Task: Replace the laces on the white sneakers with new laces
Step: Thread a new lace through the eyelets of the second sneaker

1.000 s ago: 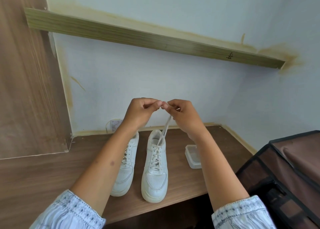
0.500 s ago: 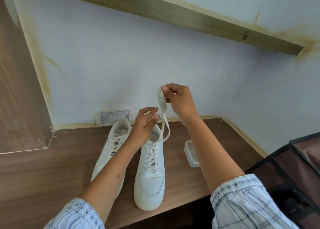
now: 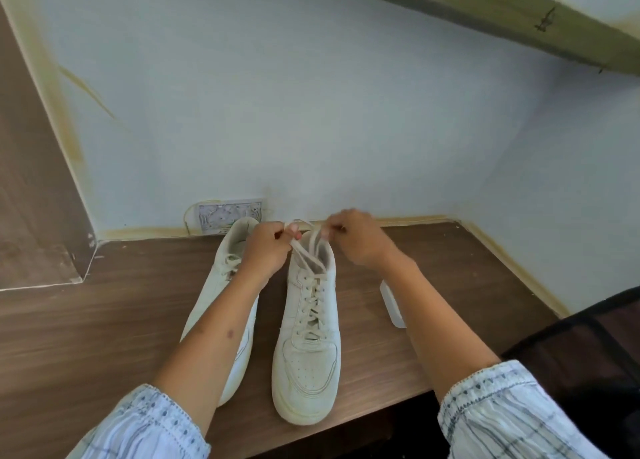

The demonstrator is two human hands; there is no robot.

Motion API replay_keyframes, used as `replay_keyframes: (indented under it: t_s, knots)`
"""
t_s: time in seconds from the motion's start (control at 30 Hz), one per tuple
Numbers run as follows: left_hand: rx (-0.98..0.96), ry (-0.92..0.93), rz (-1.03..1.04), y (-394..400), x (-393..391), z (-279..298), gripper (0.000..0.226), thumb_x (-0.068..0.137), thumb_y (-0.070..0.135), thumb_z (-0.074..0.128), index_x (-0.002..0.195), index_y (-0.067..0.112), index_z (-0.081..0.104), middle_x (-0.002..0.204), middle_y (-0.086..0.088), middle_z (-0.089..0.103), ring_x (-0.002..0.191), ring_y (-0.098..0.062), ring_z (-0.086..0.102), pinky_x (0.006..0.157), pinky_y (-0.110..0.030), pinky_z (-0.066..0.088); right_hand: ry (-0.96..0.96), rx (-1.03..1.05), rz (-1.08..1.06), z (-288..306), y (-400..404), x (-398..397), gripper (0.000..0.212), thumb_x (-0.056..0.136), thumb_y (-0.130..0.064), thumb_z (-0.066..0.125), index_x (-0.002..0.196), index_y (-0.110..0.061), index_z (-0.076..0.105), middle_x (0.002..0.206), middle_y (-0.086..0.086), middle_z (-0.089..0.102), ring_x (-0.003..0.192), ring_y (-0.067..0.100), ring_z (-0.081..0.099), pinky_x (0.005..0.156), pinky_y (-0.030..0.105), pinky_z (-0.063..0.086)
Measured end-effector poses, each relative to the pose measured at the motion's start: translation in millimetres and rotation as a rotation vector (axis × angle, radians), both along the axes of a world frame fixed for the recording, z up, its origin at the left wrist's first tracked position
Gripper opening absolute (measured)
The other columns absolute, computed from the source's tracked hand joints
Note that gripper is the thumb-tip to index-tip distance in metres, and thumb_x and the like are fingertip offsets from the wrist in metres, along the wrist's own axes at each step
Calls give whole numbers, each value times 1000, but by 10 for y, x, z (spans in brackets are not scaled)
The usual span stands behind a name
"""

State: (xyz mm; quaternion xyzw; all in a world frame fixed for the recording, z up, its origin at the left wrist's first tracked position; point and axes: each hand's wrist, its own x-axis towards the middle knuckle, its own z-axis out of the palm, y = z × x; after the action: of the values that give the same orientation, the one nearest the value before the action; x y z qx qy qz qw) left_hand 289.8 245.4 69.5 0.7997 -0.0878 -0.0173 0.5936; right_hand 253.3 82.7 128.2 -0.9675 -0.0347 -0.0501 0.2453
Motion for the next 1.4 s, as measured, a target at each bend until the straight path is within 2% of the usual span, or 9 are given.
replay_keyframes:
  t_s: [0.2,0.37,0.47,0.6,0.77,0.87,1.0,1.23,1.4]
  knots:
    - [318,-236,-207,-142,68,104,30,94,-1,52,113,10,72,98,-6,72,76,-8,63,67,-17,44,262,-260,233,-272,112,-1,24,95,0,49,102,-6,72,105,3,60,97,24,61,89,36,50]
    - [709,-359,-575,-57,9,119,34,98,12,45,116,21,72,117,3,66,110,-15,58,94,-26,41,81,1,36,117,-142,-95,29,88,6,56,93,-16,76,88,-5,71,77,-2,61,69,13,44]
    - [849,-437,-595,-10,-31,127,39,105,25,32,119,25,69,115,9,63,116,-10,44,104,-26,13,7,85,-11,36,-170,-137,15,96,-10,58,98,-14,72,92,-2,70,82,7,61,71,21,46]
    - [676,-657,-250,38,4,-58,24,96,20,50,111,15,69,113,1,55,110,-24,48,97,-35,26,126,179,134,-246,-72,-255,30,98,-37,57,123,-21,60,115,-6,68,107,5,60,93,24,45]
    - [203,-512,-54,141,-200,-244,26,95,-1,53,107,13,72,105,4,54,91,-2,52,85,-5,37,-166,64,155,-717,39,-336,25,97,-44,53,111,-28,66,96,-15,69,93,3,62,97,41,41]
    - [199,-614,-20,196,-313,-312,28,89,-5,59,98,17,75,99,6,57,91,-7,54,87,-14,42,-174,190,-21,-737,99,-244,17,98,-28,58,91,-21,72,69,-10,64,69,11,58,81,40,46]
    - [226,-706,105,242,-418,-296,28,85,-2,60,92,20,76,97,6,61,90,-17,56,85,-50,47,7,-5,-178,-598,171,-68,17,94,-37,62,86,-27,73,83,-13,63,97,12,42,90,38,31]
    - [187,-525,205,653,-399,-357,36,89,33,47,116,23,70,126,-1,59,115,-25,54,99,-51,42,-209,218,-149,-631,165,-392,29,104,-45,30,120,-30,49,103,-13,67,117,9,48,102,31,21]
    - [281,-246,93,771,-412,-557,50,93,53,51,140,39,48,155,0,33,141,-26,33,110,-52,32,-95,-196,2,-771,309,-513,45,106,-41,24,121,-21,61,121,-6,60,131,13,36,113,36,4]
